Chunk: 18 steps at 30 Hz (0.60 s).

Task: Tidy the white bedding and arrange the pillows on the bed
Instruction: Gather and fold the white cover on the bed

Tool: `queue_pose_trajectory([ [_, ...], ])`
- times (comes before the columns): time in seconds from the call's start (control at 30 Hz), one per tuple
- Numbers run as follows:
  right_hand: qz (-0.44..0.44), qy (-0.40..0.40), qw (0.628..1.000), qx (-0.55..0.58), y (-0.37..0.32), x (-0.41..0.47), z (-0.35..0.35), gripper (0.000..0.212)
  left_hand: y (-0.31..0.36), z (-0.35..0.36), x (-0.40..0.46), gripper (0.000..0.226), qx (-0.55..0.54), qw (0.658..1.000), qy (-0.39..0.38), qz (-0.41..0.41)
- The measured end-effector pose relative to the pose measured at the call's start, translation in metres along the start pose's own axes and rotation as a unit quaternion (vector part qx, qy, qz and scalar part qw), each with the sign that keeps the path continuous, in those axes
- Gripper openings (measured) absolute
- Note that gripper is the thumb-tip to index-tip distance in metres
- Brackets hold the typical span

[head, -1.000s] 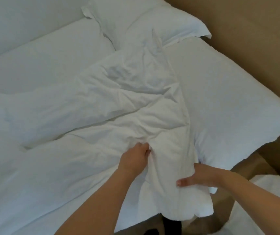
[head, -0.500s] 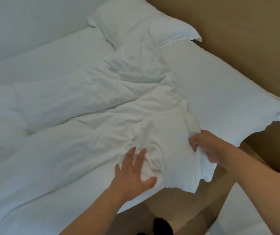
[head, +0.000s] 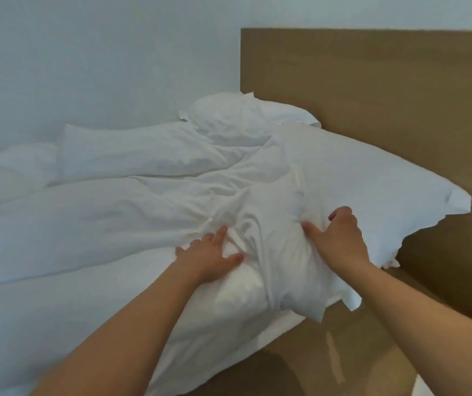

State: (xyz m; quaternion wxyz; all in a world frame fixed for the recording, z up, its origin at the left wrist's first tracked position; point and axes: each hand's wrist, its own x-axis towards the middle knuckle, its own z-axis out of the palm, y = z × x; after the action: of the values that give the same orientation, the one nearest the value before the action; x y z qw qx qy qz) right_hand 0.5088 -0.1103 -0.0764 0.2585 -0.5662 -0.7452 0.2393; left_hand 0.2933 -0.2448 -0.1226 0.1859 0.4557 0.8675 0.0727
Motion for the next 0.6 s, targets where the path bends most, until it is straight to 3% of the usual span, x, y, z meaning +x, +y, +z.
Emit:
queue_pose_trajectory([
  [0.1,0.056,-0.03,0.998,0.013,0.007,-0.057,0.0,0.058,0.006,0.006,-0.057,0.084,0.035,0.998,0.055,0.005],
  [0.2,0.093,-0.162,0.982,-0.002,0.014,-0.094,0.003,0.083,0.002,0.021,-0.104,0.102,0.158,0.987,0.02,0.024],
  [0.27,0.097,-0.163,0.981,-0.038,0.017,-0.088,0.009,0.085,0.001,0.021,-0.108,0.108,0.195,0.98,0.017,0.021],
  [0.37,0.045,-0.139,0.984,-0.103,0.016,-0.066,0.021,0.044,0.006,0.021,-0.099,0.112,0.196,0.979,0.05,0.002],
  [0.43,0.01,-0.163,0.983,-0.079,0.017,-0.054,0.016,0.021,0.002,0.025,-0.094,0.113,0.205,0.977,0.046,-0.026],
  [0.5,0.013,-0.17,0.983,-0.062,0.02,-0.037,-0.015,0.018,-0.001,0.024,-0.091,0.099,0.245,0.968,0.033,-0.035],
  [0.6,0.061,-0.099,0.993,-0.016,0.023,0.003,-0.077,0.01,0.003,-0.004,-0.085,0.044,0.201,0.976,0.081,0.031],
])
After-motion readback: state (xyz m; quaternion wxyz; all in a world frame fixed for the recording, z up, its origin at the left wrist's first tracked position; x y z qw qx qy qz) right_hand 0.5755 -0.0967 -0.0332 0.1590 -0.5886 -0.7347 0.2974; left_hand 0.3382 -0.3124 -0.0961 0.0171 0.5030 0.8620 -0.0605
